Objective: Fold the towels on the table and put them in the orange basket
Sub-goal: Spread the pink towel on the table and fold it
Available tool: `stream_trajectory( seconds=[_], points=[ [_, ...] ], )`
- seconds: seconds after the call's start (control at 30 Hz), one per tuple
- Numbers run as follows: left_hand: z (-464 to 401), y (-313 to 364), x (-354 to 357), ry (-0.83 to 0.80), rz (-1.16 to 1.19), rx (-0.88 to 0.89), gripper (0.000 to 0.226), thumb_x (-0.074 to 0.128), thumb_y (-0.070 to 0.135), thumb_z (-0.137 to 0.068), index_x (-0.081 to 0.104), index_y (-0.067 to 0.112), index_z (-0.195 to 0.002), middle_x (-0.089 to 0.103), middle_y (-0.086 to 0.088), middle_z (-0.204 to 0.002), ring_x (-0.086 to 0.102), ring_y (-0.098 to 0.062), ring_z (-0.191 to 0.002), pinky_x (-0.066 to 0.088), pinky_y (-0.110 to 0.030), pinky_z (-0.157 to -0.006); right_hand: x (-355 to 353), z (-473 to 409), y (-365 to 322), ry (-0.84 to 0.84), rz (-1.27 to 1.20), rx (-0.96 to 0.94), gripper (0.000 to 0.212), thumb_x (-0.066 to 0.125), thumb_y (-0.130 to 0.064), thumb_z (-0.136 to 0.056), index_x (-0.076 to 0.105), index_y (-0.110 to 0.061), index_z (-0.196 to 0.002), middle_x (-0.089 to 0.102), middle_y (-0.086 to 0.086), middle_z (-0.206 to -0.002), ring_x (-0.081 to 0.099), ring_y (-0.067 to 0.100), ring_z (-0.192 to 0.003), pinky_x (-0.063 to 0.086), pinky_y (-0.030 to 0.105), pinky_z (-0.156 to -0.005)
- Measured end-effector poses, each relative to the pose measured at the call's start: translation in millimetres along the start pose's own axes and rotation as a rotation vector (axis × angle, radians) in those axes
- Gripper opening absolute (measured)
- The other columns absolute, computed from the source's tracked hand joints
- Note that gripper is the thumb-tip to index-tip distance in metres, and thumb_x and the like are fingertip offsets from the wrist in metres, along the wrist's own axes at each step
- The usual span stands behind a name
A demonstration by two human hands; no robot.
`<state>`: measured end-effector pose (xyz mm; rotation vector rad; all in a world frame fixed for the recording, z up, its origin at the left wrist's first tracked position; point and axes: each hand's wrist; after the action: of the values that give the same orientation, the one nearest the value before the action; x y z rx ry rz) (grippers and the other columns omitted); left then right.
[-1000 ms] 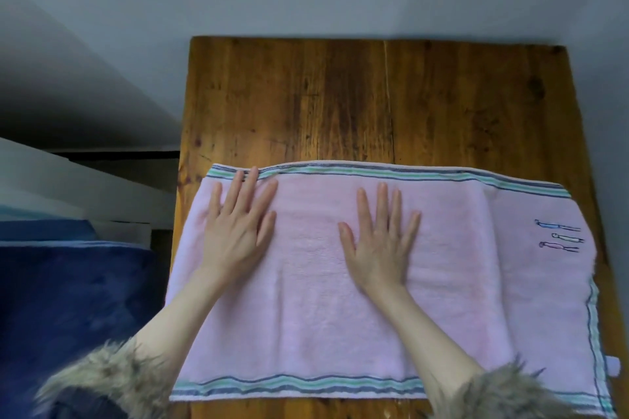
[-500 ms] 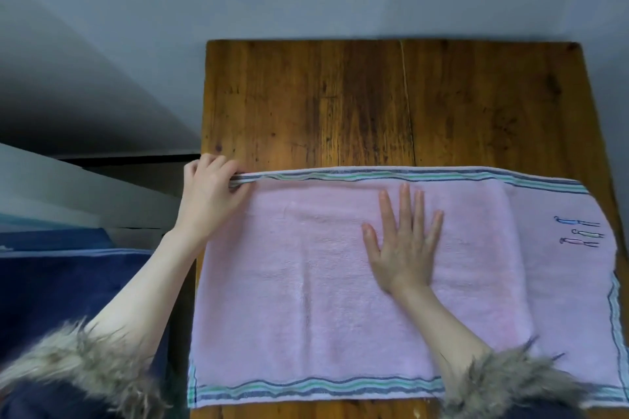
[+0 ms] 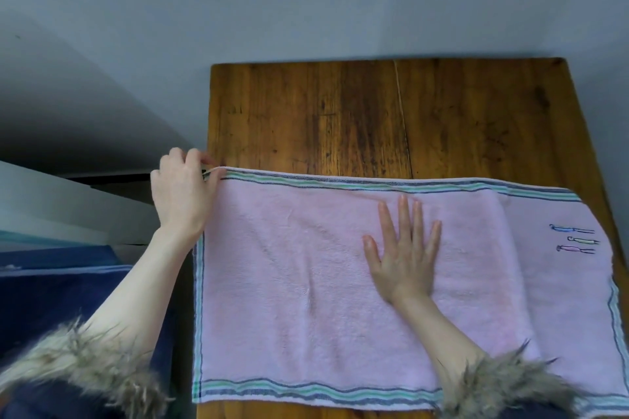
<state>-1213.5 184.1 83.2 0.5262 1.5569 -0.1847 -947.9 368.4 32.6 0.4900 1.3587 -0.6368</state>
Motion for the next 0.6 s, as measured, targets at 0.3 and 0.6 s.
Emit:
stream_trajectory(
  seconds=[0.3, 0.6],
  points=[
    [65, -3, 17, -0.209, 0.518, -0.453, 0.056, 0.052, 0.039, -0.093, 0.035, 0.012, -0.138, 0.045, -0.012, -0.136, 0.048, -0.03, -0.119, 0.041, -0.044, -0.094, 1, 0, 0, -0.023, -0.008, 0.003, 0.068, 0.005, -0.059, -0.092, 0.023, -0.025, -0.148, 0.012, 0.005, -0.158, 0.006, 0.026, -0.145, 0.005, 0.056, -0.114],
    [72, -17, 12, -0.032, 0.431, -0.559, 0.03, 0.056, 0.038, -0.091, 0.047, 0.015, -0.107, 0.059, -0.008, -0.1, 0.057, -0.028, -0.09, 0.049, -0.043, -0.079, 0, 0, -2, 0.005, -0.001, 0.008, 0.066, 0.012, -0.058, -0.092, 0.023, -0.024, -0.148, 0.012, 0.005, -0.158, 0.004, 0.026, -0.145, -0.002, 0.052, -0.114]
  ],
)
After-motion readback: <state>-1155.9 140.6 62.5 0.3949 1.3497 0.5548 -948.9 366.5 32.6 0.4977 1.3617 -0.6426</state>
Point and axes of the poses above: each hand's wrist, its own z-axis away from the middle knuckle, its own x-axis out of the palm, y = z × x
